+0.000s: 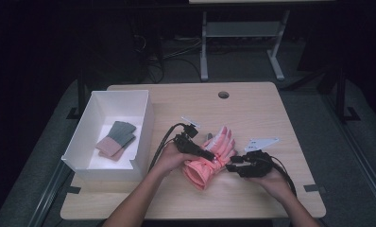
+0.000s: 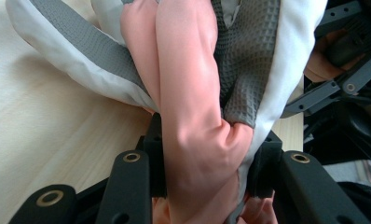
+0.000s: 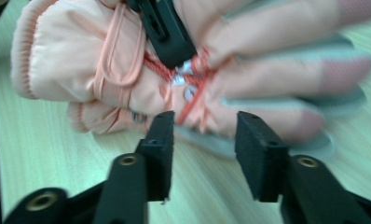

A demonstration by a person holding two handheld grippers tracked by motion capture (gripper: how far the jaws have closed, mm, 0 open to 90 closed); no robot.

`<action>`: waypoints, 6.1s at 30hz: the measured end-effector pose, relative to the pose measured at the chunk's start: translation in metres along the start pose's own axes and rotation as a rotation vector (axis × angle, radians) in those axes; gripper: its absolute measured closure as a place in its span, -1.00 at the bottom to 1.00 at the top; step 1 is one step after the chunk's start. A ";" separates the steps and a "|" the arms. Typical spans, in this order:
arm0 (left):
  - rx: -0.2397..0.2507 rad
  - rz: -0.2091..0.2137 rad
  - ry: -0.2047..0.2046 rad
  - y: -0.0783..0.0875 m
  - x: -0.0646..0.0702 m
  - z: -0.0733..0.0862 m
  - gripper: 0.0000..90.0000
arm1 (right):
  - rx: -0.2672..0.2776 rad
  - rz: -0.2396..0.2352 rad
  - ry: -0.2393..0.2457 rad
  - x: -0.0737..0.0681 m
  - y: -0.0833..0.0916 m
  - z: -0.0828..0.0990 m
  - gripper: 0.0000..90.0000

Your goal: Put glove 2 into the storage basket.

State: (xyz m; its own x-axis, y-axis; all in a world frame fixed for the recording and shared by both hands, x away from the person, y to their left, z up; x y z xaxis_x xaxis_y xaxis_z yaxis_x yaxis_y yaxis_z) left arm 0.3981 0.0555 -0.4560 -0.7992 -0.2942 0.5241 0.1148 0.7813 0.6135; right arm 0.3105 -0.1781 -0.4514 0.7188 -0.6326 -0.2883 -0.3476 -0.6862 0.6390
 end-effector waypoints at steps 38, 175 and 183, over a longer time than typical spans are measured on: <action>0.072 -0.243 -0.052 0.133 0.059 -0.039 0.34 | 0.079 0.207 -0.051 0.008 0.016 0.040 -0.94; 0.028 -0.438 -0.216 0.081 0.074 0.004 -0.63 | 0.048 0.203 -0.056 0.012 0.013 0.043 -0.94; 0.000 -0.431 -0.246 0.048 0.068 0.021 -0.63 | 0.039 0.205 -0.056 0.012 0.012 0.043 -0.94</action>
State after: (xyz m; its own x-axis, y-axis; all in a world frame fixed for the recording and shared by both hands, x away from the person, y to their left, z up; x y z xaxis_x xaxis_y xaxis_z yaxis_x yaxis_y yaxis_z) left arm 0.3368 0.0849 -0.4034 -0.8896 -0.4518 0.0675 -0.2569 0.6170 0.7438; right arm 0.2890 -0.2098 -0.4778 0.5968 -0.7784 -0.1948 -0.5066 -0.5538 0.6608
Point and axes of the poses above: each handheld gripper's, and its own axes: y roughly backward along the jaws, z roughly out of its underside, x roughly to its right, the point moved 2 cm from there along -y, roughly forward along the jaws, and after that the axes turned 7 degrees about -y, right-handed, at the moved point
